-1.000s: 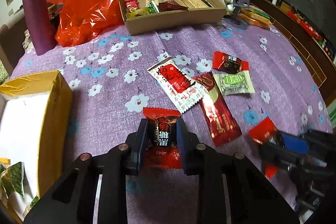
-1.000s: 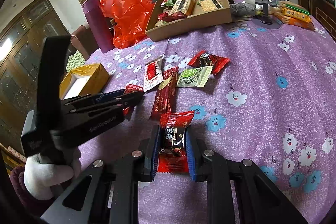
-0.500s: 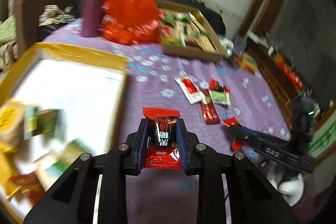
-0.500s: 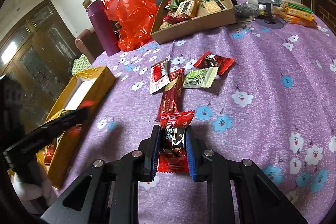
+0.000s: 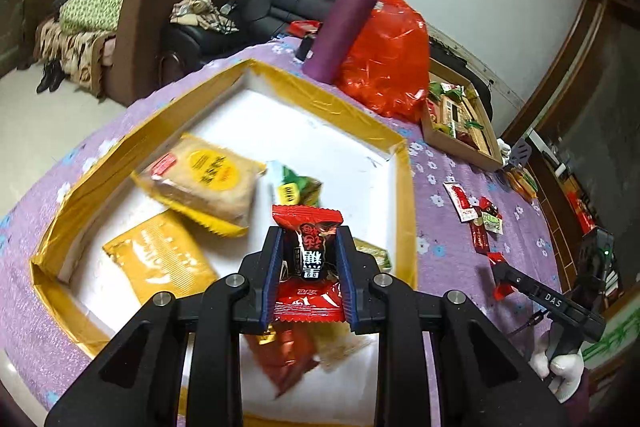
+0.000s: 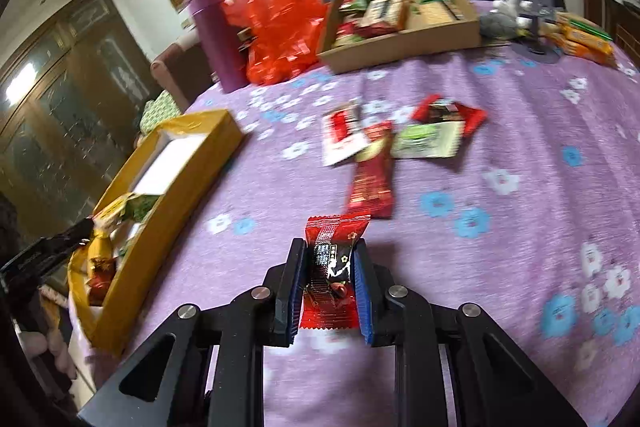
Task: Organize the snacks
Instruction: 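Carry both red candies over the white tray and open both grippers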
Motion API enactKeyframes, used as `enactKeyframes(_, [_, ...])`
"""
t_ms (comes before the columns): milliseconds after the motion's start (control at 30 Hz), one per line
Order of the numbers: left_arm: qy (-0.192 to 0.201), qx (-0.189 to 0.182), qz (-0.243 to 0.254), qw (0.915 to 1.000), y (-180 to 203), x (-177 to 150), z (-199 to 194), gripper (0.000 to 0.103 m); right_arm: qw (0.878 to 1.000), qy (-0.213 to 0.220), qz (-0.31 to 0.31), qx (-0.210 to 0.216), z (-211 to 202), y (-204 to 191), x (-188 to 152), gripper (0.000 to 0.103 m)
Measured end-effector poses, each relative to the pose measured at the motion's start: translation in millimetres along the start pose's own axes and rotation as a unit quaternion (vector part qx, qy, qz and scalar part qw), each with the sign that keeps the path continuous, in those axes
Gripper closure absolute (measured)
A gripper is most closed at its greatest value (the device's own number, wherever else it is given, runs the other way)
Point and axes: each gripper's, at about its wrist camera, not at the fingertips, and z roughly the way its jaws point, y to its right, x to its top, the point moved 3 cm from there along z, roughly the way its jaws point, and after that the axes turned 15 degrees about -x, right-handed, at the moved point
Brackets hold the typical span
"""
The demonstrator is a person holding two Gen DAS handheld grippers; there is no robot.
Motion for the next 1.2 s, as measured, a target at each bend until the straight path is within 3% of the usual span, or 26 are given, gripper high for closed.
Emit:
enactKeyframes(333, [0.019,-0.008,-0.052,0.9985,-43.4,1.1,-14.6,0.079,0.995,-0.003,-0.093,0.045,-2.8,-126.2,19.3,0.080])
enactKeyframes(567, [0.027,-0.042,-0.069,0.9963,-50.7,0.8,-29.4,0.077,0.987,-0.013,-0.156,0.034,25.9,-202.6,29.2,0.080])
enactKeyframes(667, [0.030,-0.049,-0.072,0.9958,-50.5,2.7,-36.2,0.066,0.984,-0.020,-0.179,0.016,44.8,-222.3,30.0,0.080])
enactKeyframes(700, [0.030,-0.047,-0.073,0.9957,-50.3,3.0,-38.6,0.055,0.982,-0.023,-0.185,0.013,51.0,-227.5,30.0,0.079])
enactKeyframes(733, [0.032,-0.045,-0.078,0.9955,-49.6,3.5,-40.9,0.043,0.982,-0.024,-0.187,0.011,54.5,-230.9,30.4,0.077])
enactKeyframes(833, [0.045,-0.054,-0.088,0.9936,-47.9,6.0,-47.2,0.032,0.985,-0.021,-0.174,0.010,55.7,-232.9,35.7,0.073])
enactKeyframes(933, [0.061,-0.093,-0.103,0.9884,-46.3,7.3,-51.9,0.030,0.988,-0.011,-0.153,0.022,42.1,-223.6,41.7,0.061])
enactKeyframes(1000, [0.068,-0.127,-0.115,0.9828,-41.8,6.6,-53.1,0.030,0.989,0.006,-0.147,0.022,28.5,-212.7,46.5,0.060])
enactKeyframes(1200, [0.050,-0.211,-0.118,0.9690,-9.6,3.7,-49.3,0.029,0.992,0.055,-0.108,-0.033,-2.7,-131.6,63.4,0.045])
